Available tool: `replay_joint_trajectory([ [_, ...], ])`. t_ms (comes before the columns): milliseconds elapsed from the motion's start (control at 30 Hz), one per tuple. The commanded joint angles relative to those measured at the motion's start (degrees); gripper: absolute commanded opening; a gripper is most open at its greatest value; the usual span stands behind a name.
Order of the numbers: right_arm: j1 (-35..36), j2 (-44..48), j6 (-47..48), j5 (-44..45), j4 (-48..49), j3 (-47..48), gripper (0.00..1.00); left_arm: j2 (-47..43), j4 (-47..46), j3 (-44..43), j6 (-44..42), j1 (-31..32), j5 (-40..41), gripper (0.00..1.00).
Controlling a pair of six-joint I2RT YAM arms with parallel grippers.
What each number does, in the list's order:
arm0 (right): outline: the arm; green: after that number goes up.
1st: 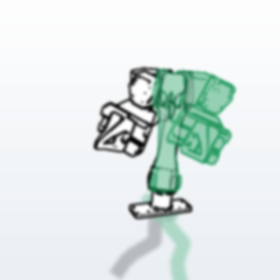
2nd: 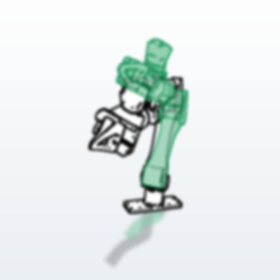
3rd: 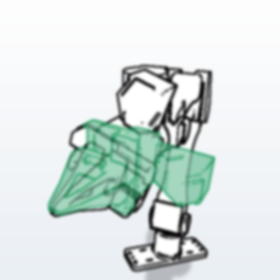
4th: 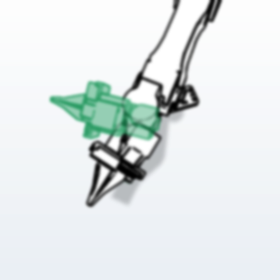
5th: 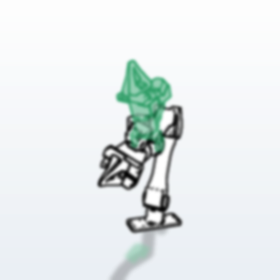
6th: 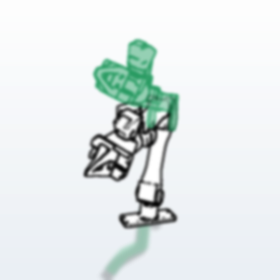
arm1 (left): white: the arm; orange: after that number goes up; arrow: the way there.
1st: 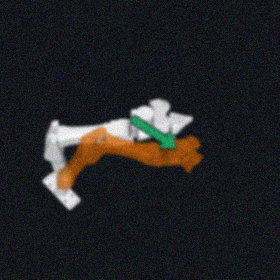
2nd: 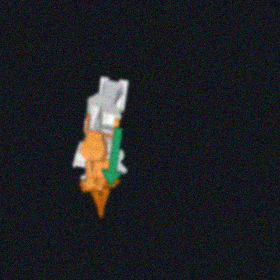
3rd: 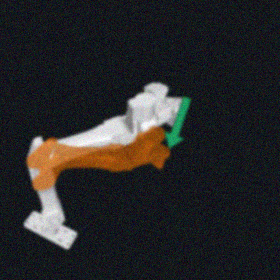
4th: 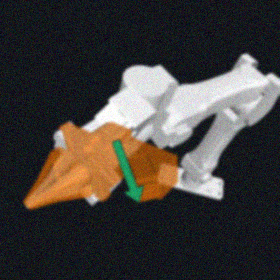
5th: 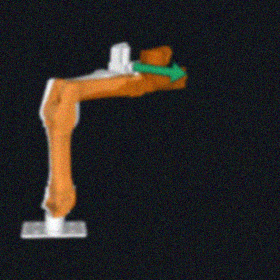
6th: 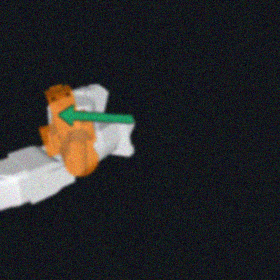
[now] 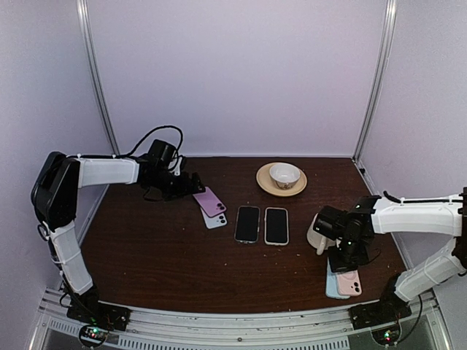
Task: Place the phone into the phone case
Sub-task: Adjust the phone case with another phone case, then pick up the phone case from the phone case.
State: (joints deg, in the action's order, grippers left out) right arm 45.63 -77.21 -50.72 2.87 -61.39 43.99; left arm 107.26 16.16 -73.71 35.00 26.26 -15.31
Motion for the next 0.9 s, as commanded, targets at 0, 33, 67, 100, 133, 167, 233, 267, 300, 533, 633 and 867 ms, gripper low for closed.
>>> replay_joint_trajectory([
  [0,0.0,2.2,0.4,1.5,-2.9,1.3,0.00,-2.5,-1.4,-0.2,-1.3,0.3,-0.6,0.98],
  [33,0.0,2.4,0.4,1.2,-2.7,1.2,0.00,-2.5,-1.4,-0.2,-1.4,0.4,-0.5,0.97],
  [67,0.0,2.7,0.3,1.0,-2.2,1.1,0.00,-2.6,-1.4,-0.2,-1.4,0.4,-0.5,0.98],
  [100,0.0,3.1,0.2,1.1,-2.0,1.0,0.02,-2.6,-1.4,-0.1,-1.5,0.4,-0.6,0.98],
  [133,-0.2,3.4,0.3,1.8,-1.9,1.1,0.11,-2.6,-1.4,-0.1,-1.5,0.4,-0.5,0.98],
  [167,-0.8,3.8,0.4,2.4,-1.7,1.2,0.22,-2.6,-1.4,-0.1,-1.5,0.4,-0.6,0.97],
  [233,-2.6,4.7,0.8,2.6,0.5,0.5,0.45,-2.7,-1.4,-0.2,-1.5,0.4,-0.7,0.98],
  [267,-3.9,5.3,0.9,1.6,2.2,-0.4,0.58,-2.8,-1.4,-0.1,-1.6,0.5,-0.7,0.98],
  [300,-5.0,6.0,1.0,0.1,4.3,-1.4,0.71,-2.8,-1.3,-0.1,-1.7,0.5,-0.7,0.98],
  [533,-12.5,11.0,2.2,-7.1,12.1,-7.2,0.99,-3.9,-1.2,0.3,-2.7,0.5,0.0,0.97],
  [633,-17.4,12.5,2.5,-9.3,15.0,-9.9,0.99,-3.9,-1.4,0.4,-2.8,0.5,-0.5,0.98],
  [867,-23.0,12.1,4.5,-10.7,18.2,-12.0,0.99,-4.4,-1.9,0.4,-2.7,0.6,-1.2,0.98],
])
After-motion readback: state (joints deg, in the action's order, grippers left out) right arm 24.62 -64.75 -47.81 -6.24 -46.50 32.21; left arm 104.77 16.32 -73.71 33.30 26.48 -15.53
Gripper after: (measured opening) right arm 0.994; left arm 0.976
